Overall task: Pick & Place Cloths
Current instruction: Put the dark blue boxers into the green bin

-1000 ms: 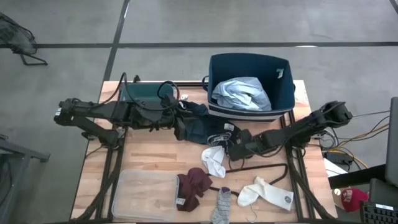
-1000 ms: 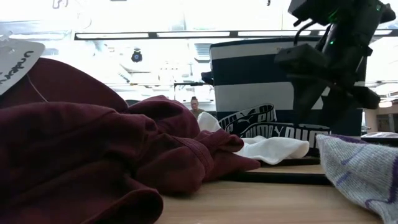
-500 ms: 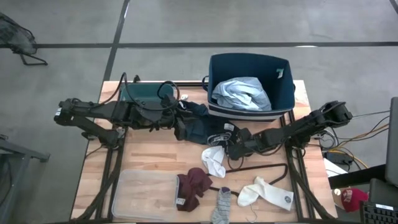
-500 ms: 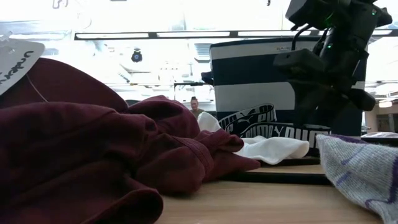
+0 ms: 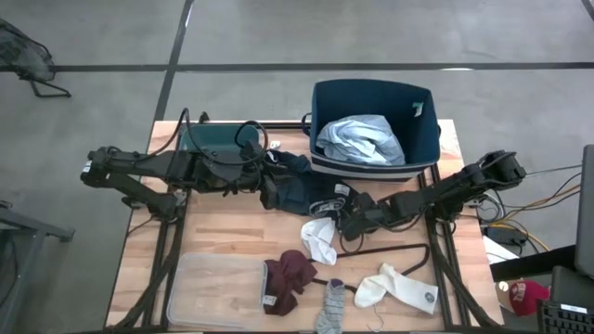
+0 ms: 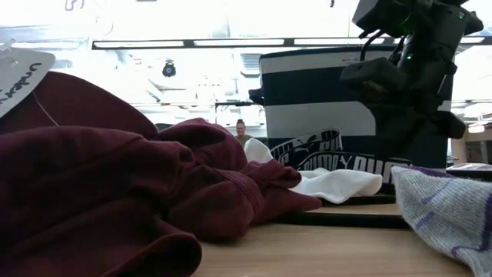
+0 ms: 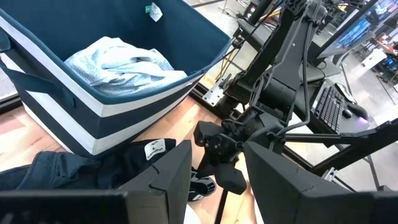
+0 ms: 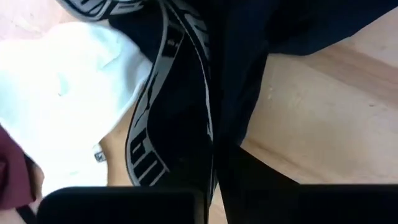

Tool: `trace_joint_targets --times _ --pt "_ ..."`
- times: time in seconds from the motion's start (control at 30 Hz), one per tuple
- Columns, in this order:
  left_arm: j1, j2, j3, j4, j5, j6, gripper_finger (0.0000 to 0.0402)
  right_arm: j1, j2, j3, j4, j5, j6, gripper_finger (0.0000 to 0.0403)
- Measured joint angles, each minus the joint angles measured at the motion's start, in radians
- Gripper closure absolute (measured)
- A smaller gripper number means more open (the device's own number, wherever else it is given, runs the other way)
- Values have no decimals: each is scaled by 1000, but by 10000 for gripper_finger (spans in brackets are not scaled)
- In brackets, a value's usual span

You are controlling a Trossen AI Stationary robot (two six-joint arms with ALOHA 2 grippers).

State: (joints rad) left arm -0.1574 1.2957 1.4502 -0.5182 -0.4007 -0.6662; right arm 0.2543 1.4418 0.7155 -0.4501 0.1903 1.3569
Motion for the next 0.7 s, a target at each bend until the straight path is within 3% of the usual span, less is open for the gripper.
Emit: trace_joint_targets --times 0.7 --pt "0 0 -1 1 0 0 245 1 0 0 51 -28 4 394"
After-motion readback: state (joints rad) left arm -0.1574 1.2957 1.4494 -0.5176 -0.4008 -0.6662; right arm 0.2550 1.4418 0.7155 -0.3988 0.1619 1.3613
